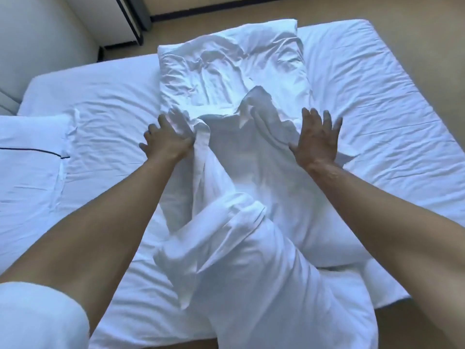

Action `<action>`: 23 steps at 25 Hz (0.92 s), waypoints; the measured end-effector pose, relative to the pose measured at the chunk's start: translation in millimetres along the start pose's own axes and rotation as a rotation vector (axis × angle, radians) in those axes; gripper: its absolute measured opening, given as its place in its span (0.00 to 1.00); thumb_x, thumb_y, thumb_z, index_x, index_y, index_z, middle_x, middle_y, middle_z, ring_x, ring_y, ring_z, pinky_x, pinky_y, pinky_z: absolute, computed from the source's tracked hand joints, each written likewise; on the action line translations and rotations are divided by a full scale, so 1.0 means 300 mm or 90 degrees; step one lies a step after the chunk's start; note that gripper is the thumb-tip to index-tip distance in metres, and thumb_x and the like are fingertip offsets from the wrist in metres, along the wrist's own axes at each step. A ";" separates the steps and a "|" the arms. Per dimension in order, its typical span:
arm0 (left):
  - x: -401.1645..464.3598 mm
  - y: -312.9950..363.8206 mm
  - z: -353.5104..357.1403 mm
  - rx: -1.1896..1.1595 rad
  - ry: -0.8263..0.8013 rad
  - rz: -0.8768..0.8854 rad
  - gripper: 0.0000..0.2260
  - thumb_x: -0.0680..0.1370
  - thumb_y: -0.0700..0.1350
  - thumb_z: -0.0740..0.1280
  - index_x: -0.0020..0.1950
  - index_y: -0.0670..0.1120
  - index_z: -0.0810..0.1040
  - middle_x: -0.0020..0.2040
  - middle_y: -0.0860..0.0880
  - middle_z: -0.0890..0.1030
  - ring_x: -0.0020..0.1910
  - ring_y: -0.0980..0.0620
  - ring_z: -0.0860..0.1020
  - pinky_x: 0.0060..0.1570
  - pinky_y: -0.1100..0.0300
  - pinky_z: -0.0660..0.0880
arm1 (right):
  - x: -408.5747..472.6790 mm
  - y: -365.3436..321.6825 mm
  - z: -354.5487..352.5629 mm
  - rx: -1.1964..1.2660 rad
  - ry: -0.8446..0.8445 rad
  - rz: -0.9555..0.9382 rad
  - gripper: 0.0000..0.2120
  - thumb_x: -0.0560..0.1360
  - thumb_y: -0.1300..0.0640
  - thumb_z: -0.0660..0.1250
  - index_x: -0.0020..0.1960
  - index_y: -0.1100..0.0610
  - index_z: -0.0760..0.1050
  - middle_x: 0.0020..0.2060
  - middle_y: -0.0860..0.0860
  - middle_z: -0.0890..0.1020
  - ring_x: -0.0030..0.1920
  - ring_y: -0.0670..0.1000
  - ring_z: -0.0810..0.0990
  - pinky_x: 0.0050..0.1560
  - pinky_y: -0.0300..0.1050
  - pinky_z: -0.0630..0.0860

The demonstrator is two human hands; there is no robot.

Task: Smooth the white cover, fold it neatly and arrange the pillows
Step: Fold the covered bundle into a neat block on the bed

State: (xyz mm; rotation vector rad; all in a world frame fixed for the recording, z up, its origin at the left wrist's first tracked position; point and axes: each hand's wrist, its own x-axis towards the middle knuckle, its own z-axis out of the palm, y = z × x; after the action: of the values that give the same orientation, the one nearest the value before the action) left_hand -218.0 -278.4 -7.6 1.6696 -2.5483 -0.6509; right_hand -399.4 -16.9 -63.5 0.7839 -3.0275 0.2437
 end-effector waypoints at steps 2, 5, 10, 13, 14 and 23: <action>-0.033 -0.063 0.169 0.106 -0.105 0.016 0.41 0.75 0.70 0.61 0.79 0.47 0.58 0.75 0.39 0.65 0.77 0.39 0.61 0.72 0.38 0.60 | -0.093 -0.040 0.115 -0.003 -0.076 -0.038 0.38 0.77 0.47 0.70 0.80 0.57 0.58 0.78 0.58 0.64 0.78 0.62 0.60 0.78 0.66 0.45; -0.190 -0.213 0.348 0.143 -0.205 0.085 0.39 0.78 0.68 0.59 0.81 0.46 0.55 0.81 0.41 0.54 0.80 0.41 0.52 0.74 0.36 0.58 | -0.275 -0.071 0.211 0.050 -0.189 -0.036 0.33 0.80 0.46 0.64 0.81 0.56 0.59 0.79 0.58 0.62 0.79 0.60 0.60 0.78 0.64 0.50; -0.454 -0.286 0.363 -0.018 -0.195 0.041 0.39 0.78 0.71 0.51 0.80 0.46 0.61 0.82 0.43 0.57 0.81 0.45 0.53 0.76 0.41 0.58 | -0.513 -0.023 0.230 0.283 -0.315 0.085 0.27 0.84 0.45 0.57 0.80 0.54 0.61 0.80 0.54 0.61 0.80 0.53 0.58 0.80 0.54 0.53; -0.624 -0.297 0.281 -0.051 -0.202 0.034 0.45 0.72 0.77 0.49 0.75 0.45 0.67 0.72 0.44 0.70 0.73 0.44 0.65 0.67 0.44 0.67 | -0.654 0.024 0.197 0.397 -0.321 0.183 0.27 0.84 0.43 0.57 0.78 0.54 0.63 0.78 0.50 0.65 0.76 0.52 0.65 0.76 0.51 0.62; -0.688 -0.309 0.255 -0.005 -0.249 0.031 0.46 0.70 0.79 0.51 0.74 0.46 0.67 0.70 0.46 0.71 0.71 0.44 0.68 0.63 0.46 0.70 | -0.707 0.040 0.189 0.415 -0.328 0.205 0.27 0.83 0.42 0.57 0.78 0.53 0.64 0.77 0.50 0.66 0.74 0.52 0.68 0.74 0.51 0.64; -0.970 -0.132 0.142 -0.181 -0.474 -0.183 0.06 0.76 0.47 0.69 0.45 0.44 0.80 0.43 0.46 0.82 0.39 0.47 0.80 0.38 0.58 0.74 | -1.009 0.147 0.001 0.524 -0.230 0.107 0.15 0.82 0.48 0.63 0.66 0.53 0.75 0.62 0.47 0.75 0.63 0.49 0.75 0.63 0.47 0.73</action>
State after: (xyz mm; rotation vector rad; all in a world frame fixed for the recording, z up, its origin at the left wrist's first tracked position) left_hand -70.4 -21.2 -1.8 1.9602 -2.4142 -1.8612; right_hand -155.9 167.0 -83.4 0.6146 -3.2837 1.5710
